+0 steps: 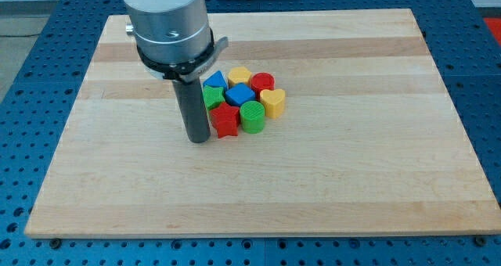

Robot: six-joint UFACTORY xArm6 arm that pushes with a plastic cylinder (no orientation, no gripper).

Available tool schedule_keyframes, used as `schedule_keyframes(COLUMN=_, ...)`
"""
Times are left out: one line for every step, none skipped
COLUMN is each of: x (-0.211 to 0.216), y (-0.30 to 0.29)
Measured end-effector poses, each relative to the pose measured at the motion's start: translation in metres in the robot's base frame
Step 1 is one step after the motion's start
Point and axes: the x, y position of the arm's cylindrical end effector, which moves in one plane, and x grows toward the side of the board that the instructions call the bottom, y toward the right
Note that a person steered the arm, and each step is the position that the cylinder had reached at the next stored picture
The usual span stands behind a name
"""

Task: Move the red star towards the bottom right corner

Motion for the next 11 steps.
schedule_keyframes(x=-0.017, y=-0.005)
schedule_keyframes(x=-0.034, y=-0.005)
schedule_keyframes(x=-0.039, y=0.007)
schedule_keyframes(x=-0.039, y=0.021)
schedule_keyframes(x=-0.033, y=0.026)
schedule_keyframes(x=-0.012, y=0.029)
schedule_keyframes(x=0.001, y=0.049)
schedule_keyframes(x=0.023, y=0.067)
schedule_keyframes(x=0.044, y=0.085)
schedule_keyframes(x=0.051, y=0.111)
schedule_keyframes(x=0.056, y=0.142)
